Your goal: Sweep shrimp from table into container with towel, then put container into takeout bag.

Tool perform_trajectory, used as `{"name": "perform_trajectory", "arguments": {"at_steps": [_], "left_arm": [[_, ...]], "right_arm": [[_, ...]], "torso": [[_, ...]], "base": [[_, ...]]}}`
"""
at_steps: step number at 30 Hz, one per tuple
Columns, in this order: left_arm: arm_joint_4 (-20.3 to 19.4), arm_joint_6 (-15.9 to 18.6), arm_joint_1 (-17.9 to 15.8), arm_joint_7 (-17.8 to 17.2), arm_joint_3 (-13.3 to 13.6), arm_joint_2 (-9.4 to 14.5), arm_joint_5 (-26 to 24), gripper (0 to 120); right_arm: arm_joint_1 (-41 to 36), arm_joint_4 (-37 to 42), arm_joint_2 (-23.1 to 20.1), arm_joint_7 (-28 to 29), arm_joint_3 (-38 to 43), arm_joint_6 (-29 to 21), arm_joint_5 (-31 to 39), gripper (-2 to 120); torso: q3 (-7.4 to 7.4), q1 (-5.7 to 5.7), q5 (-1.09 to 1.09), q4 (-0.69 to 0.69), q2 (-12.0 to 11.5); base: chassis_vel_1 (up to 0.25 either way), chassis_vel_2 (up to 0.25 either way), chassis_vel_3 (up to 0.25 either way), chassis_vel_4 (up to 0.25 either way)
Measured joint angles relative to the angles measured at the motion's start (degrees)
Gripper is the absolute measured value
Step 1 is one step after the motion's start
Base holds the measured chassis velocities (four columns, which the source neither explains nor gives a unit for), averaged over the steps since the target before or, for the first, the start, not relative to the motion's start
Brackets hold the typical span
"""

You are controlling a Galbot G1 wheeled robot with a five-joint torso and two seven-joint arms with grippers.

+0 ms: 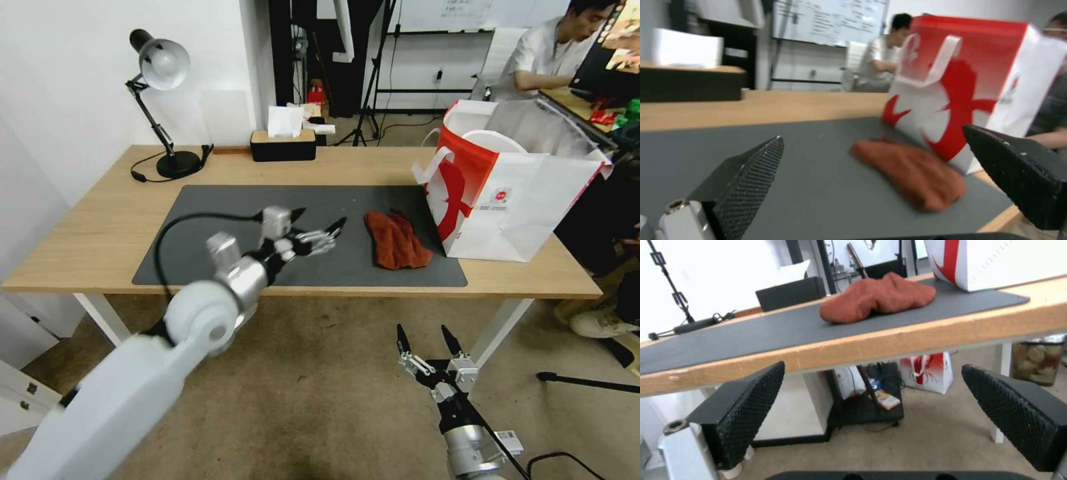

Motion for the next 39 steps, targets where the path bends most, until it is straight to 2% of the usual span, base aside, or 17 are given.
{"name": "perform_trajectory", "arguments": {"at_steps": [1, 2, 3, 4, 5, 6, 7, 8, 9, 11, 15, 20, 27, 31, 34, 37, 39], "left_arm": [[-0.37, -0.93, 2.85, 0.91, -1.66, -0.90, 2.39, 100], [-0.37, -0.93, 2.85, 0.91, -1.66, -0.90, 2.39, 100], [-0.45, -2.45, 6.42, 2.09, -3.59, -2.01, 5.55, 100], [-0.24, -5.07, 11.76, 3.64, -6.21, -3.67, 10.27, 100], [0.14, -6.53, 14.88, 4.45, -7.60, -4.41, 12.58, 100], [0.14, -6.53, 14.88, 4.45, -7.60, -4.41, 12.58, 100], [0.41, -8.09, 18.01, 5.25, -9.03, -4.92, 14.58, 100], [0.59, -9.01, 19.61, 5.81, -10.04, -5.17, 15.68, 100], [0.59, -9.01, 19.61, 5.81, -10.04, -5.17, 15.68, 100], [1.51, -11.52, 23.37, 7.21, -12.40, -5.87, 18.00, 100], [2.92, -14.23, 26.01, 8.30, -13.61, -6.81, 20.56, 100], [3.93, -15.55, 27.45, 8.56, -13.64, -7.88, 22.35, 100], [5.88, -17.09, 28.15, 8.28, -13.38, -8.97, 23.70, 100], [6.87, -19.25, 28.18, 8.12, -13.62, -9.25, 23.72, 100], [7.16, -20.19, 28.27, 7.31, -13.89, -9.49, 23.98, 100], [7.55, -22.44, 28.34, 3.84, -14.84, -10.18, 25.59, 100], [7.51, -22.67, 28.67, 3.07, -14.97, -10.26, 25.69, 100]], "right_arm": [[0.01, 0.10, -0.02, -0.19, 0.23, 0.14, -0.05, 100], [0.01, 0.10, -0.02, -0.19, 0.23, 0.14, -0.05, 100], [0.06, 0.21, -0.05, -0.33, 0.56, 0.24, -0.10, 100], [0.18, 0.35, -0.26, -0.71, 1.19, 0.31, -0.20, 100], [0.16, 0.62, -0.50, -0.99, 1.86, 0.31, -0.47, 100], [0.16, 0.62, -0.50, -0.99, 1.86, 0.31, -0.47, 100], [0.02, 1.01, -0.76, -1.25, 2.62, 0.32, -0.88, 100], [-0.20, 1.38, -0.98, -1.54, 3.08, 0.32, -1.11, 100], [-0.20, 1.38, -0.98, -1.54, 3.08, 0.32, -1.11, 100], [-1.06, 1.90, -1.25, -2.70, 3.84, 0.32, -1.42, 100], [-1.34, 1.90, -1.14, -3.22, 3.91, 0.30, -1.99, 100], [-1.01, 1.90, -1.32, -2.99, 3.86, -0.22, -2.41, 100], [-1.28, 2.16, -1.64, -1.72, 3.75, -2.56, -2.52, 100], [-1.23, 1.95, -1.60, -1.79, 3.75, -2.89, -2.84, 100], [-1.04, 1.91, -1.56, -1.76, 3.76, -2.89, -3.08, 100], [-0.66, 1.93, -1.53, -1.05, 3.76, -2.89, -3.34, 100], [-0.65, 1.93, -1.56, -0.95, 3.75, -2.89, -3.34, 100]], "torso": [[0.00, 0.00, -0.01, 0.02, 0.00], [0.00, 0.00, -0.01, 0.02, 0.00], [0.00, -0.01, -0.01, 0.00, 0.00], [0.00, -0.01, -0.03, -0.01, 0.00], [0.00, -0.01, -0.01, 0.01, 0.00], [0.00, -0.01, -0.01, 0.01, 0.00], [0.00, -0.01, -0.03, 0.02, 0.00], [0.00, -0.01, -0.02, 0.01, 0.00], [0.00, -0.01, -0.02, 0.01, 0.00], [0.00, -0.01, -0.03, -0.02, 0.00], [0.01, -0.01, -0.01, -0.01, 0.00], [0.01, 0.00, -0.01, -0.01, 0.00], [0.01, 0.00, -0.02, -0.01, -0.01], [0.01, 0.00, -0.02, -0.01, -0.01], [0.01, 0.01, -0.01, -0.01, -0.01], [0.01, 0.01, -0.01, -0.01, -0.01], [0.01, 0.01, -0.02, -0.01, -0.01]], "base": [[0.000, 0.000, 0.000, 0.000], [0.000, 0.000, 0.000, 0.000], [0.000, 0.000, 0.000, 0.000], [0.000, 0.000, 0.000, 0.000], [0.000, 0.000, 0.000, 0.000], [0.000, 0.000, 0.000, 0.000], [0.000, 0.000, 0.000, 0.000], [0.000, 0.000, 0.000, 0.000], [0.000, 0.000, 0.000, 0.000], [0.000, 0.000, 0.000, 0.000], [0.000, 0.000, 0.000, 0.000], [0.000, 0.000, 0.000, 0.000], [0.000, 0.000, 0.000, 0.000], [0.000, 0.000, 0.000, 0.000], [0.000, 0.000, 0.000, 0.000], [0.000, 0.000, 0.000, 0.000], [0.000, 0.000, 0.000, 0.000]]}}
